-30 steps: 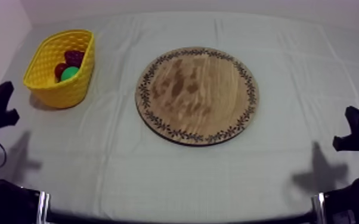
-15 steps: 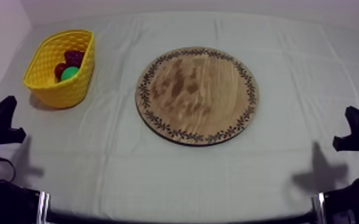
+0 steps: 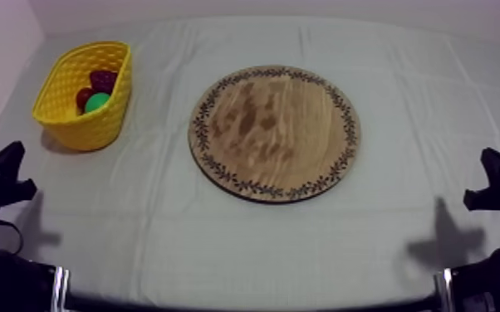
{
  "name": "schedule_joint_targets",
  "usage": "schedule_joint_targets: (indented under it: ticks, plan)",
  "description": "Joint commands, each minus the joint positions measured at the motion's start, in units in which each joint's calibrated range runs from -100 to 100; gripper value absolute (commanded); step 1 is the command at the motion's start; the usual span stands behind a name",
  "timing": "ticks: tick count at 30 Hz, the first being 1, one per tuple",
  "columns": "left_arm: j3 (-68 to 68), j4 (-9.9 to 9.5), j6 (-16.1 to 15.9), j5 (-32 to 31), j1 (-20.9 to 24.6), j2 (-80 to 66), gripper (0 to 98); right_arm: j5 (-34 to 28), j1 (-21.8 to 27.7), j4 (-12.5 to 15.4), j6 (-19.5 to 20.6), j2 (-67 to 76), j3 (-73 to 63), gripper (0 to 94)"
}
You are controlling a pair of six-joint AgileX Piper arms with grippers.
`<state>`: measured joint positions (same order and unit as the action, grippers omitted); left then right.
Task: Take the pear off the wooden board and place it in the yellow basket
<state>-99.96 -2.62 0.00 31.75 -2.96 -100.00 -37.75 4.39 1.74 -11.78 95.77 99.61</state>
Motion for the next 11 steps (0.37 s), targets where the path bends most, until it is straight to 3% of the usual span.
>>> schedule_joint_targets:
  ticks: [1,11]
  plan:
    - [0.06,-0.01,0.30,0.31,0.06,0.00,0.0,0.01,-0.02,-0.01,-0.01,-0.01,0.05,0.5]
    - [0.28,0.01,0.91,1.07,0.17,0.00,0.0,0.01,-0.02,-0.01,-0.01,-0.01,0.05,0.5]
